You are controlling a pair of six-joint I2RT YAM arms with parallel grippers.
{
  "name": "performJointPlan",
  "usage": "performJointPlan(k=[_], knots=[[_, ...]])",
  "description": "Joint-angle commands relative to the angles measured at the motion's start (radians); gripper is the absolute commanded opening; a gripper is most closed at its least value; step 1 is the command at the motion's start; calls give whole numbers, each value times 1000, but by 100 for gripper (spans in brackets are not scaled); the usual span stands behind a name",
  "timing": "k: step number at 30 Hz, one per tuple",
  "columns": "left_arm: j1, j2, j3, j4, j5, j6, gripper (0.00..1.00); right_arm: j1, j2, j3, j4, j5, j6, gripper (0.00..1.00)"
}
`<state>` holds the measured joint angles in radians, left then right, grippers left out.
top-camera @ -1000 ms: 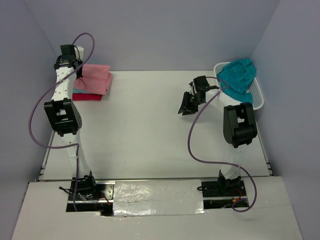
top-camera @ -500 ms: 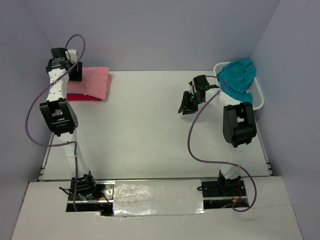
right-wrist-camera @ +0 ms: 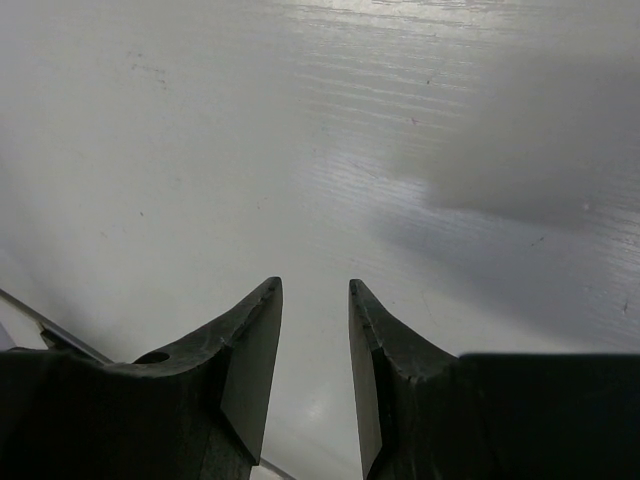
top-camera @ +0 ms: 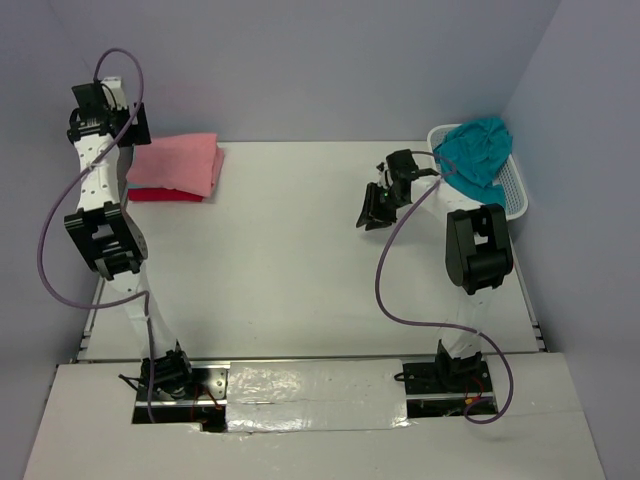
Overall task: Fold and stack the t-shirts
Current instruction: Grab crumpled tshirt from bin with the right arm
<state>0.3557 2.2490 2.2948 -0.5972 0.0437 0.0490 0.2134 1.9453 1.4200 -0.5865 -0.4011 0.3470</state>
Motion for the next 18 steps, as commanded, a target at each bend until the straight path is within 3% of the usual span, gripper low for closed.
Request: performJointPlan(k=[1,8,13,16,18], knots=[[-73,-111,22,47,78,26,100,-2,-13,68,-24,-15,-16,41],[-262,-94,-8,-58,35,126,96,-37,-28,267,-142,16,-55,45],[-434,-75,-90,-104,-39,166,96,-204,49,598,-268,100,-31,58],[-477,-66,-106,-124,4,146,96,-314,147,773,-306,191,-6,69],[-504,-54,-104,-142,16,138,95,-383,239,853,-309,234,16,71]])
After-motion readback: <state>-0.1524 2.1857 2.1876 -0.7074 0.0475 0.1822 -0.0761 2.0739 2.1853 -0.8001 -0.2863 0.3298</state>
